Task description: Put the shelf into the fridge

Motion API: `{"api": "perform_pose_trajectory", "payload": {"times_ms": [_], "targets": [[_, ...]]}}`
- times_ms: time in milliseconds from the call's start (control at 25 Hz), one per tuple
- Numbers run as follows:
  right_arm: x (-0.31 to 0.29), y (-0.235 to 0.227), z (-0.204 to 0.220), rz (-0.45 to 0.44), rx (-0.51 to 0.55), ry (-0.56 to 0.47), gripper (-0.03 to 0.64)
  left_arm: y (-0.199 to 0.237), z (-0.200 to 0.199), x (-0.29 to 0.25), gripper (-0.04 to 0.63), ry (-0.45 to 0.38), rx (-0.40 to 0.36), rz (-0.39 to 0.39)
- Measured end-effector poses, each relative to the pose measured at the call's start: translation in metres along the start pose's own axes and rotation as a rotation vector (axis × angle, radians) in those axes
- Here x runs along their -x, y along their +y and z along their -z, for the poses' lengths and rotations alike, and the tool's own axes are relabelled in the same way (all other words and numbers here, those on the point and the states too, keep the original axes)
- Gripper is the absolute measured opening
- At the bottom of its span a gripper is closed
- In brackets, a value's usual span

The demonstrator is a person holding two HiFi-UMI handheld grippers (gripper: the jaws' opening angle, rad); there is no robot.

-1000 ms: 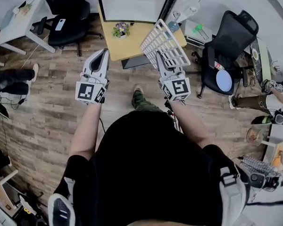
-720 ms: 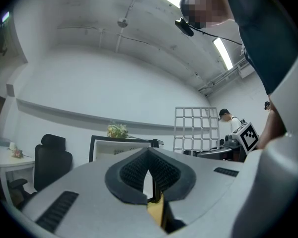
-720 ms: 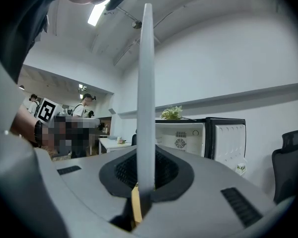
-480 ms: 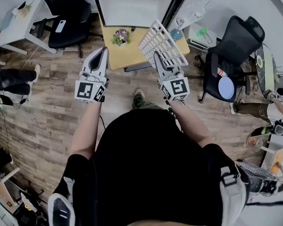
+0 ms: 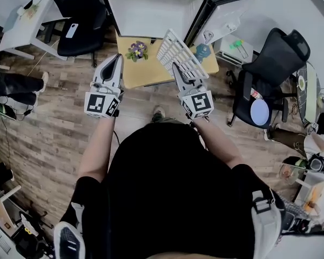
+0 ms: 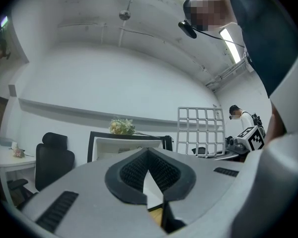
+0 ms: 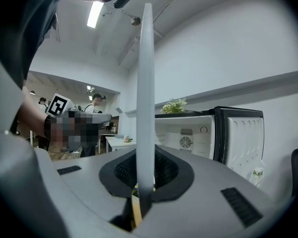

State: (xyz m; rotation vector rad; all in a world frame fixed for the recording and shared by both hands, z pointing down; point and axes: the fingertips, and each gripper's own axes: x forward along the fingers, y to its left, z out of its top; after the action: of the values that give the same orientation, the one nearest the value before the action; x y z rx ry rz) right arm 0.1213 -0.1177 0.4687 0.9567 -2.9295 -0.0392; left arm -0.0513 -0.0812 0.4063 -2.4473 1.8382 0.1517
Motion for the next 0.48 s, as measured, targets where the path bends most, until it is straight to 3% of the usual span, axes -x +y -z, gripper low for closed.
{"api": "perform_pose_trajectory", "payload": {"times_ms": [320, 480], "targets": [[-0.017, -0.010, 0.010, -0.070, 0.023, 0.008, 0.038, 0.001, 0.006, -0.029, 0.017, 0.008, -0.001, -0.015], [-0.026, -0.017, 0.014, -0.064, 0.016, 0.012, 0.040, 0.007, 0.012, -0.034, 0.017, 0.024, 0.000, -0.009]]}}
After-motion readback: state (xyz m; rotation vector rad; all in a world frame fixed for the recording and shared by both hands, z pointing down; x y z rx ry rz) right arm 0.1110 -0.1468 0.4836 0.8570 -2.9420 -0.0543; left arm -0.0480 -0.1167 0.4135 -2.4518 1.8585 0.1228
